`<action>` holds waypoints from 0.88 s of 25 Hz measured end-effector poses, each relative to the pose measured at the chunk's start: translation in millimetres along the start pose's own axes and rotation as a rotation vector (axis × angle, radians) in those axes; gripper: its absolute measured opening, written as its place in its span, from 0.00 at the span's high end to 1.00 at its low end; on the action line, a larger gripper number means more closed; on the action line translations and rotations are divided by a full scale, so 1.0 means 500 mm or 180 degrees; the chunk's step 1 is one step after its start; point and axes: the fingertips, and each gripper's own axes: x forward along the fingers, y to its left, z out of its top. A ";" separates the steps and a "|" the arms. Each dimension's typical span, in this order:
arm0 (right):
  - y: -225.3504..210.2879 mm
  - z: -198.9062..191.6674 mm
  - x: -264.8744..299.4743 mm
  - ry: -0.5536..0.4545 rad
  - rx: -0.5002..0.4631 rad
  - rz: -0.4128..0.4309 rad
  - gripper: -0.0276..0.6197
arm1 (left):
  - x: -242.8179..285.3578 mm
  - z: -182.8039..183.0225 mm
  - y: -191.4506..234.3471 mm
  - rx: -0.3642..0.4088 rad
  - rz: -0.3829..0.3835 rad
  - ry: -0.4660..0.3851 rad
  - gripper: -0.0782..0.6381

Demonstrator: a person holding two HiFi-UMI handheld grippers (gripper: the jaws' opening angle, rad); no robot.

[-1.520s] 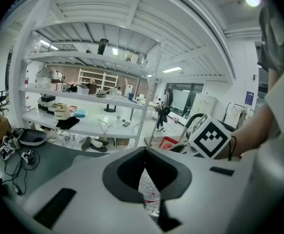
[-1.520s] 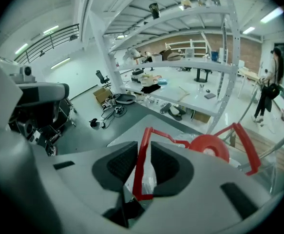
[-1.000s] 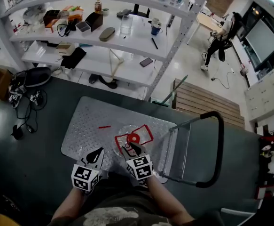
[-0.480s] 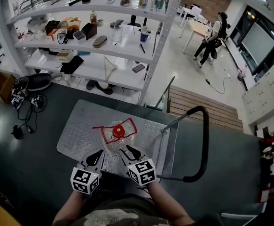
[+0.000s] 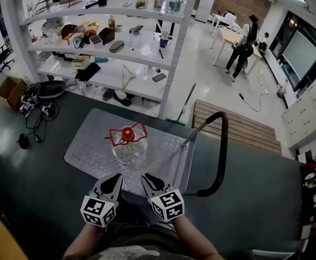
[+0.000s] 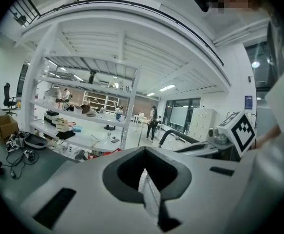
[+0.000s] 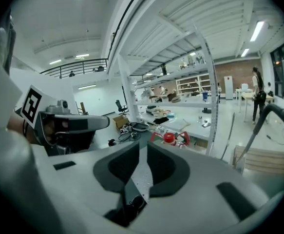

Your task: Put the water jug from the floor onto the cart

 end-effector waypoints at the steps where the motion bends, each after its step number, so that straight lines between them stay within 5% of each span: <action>1: 0.005 -0.008 -0.016 0.0002 0.0022 0.0024 0.89 | -0.011 -0.001 -0.018 -0.0004 0.0011 -0.0008 0.88; 16: 0.033 -0.096 -0.151 0.0130 0.0132 -0.0136 0.97 | -0.113 -0.066 -0.151 -0.0152 -0.0029 0.0126 0.88; 22: 0.112 -0.080 -0.192 -0.0176 0.0153 -0.0181 0.97 | -0.218 -0.083 -0.155 -0.0192 0.0046 -0.0002 0.88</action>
